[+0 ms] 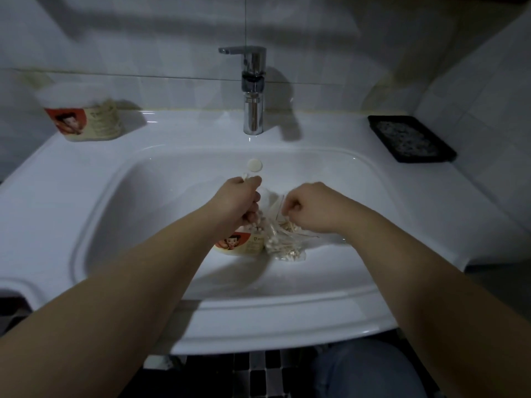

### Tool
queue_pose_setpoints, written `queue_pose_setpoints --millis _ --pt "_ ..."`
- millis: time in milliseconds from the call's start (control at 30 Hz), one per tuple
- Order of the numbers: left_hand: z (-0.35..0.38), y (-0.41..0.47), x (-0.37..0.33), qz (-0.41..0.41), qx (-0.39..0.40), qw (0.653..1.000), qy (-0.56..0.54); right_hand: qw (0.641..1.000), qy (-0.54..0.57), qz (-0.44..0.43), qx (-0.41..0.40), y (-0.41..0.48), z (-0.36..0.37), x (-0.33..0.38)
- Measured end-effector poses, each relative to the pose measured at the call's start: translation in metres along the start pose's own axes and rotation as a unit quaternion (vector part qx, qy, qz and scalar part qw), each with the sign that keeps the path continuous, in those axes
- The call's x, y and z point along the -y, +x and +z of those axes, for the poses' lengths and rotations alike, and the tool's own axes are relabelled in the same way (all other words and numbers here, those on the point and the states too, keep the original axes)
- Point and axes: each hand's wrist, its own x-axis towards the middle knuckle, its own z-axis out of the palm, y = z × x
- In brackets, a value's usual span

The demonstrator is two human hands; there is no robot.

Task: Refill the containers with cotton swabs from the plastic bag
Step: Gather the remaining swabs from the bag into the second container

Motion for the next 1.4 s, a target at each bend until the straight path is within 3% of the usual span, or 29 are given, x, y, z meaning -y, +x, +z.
queue_pose_setpoints --millis 167,433,567,1167,1333,1400 --pt "0.002 0.000 -0.003 0.002 0.006 1.000 -0.013 0.986 -0.125 -0.003 0.113 0.004 0.016 -0.004" --pt "0.001 -0.001 -0.002 -0.005 0.020 1.000 0.008 0.961 -0.207 -0.006 0.184 0.007 0.023 0.004" --pt "-0.002 0.000 -0.001 -0.007 0.019 1.000 0.012 0.959 -0.232 0.007 0.162 0.007 0.022 0.006" --pt "-0.003 -0.001 -0.001 0.007 0.017 0.998 0.062 0.974 -0.149 0.050 0.164 0.002 0.009 -0.004" --pt "-0.001 -0.004 -0.001 0.076 0.071 0.981 0.166 0.990 -0.087 0.035 0.104 -0.004 0.002 0.001" --pt "0.000 -0.005 0.001 0.101 0.058 0.964 0.239 0.991 -0.076 0.035 0.102 -0.006 0.000 0.002"
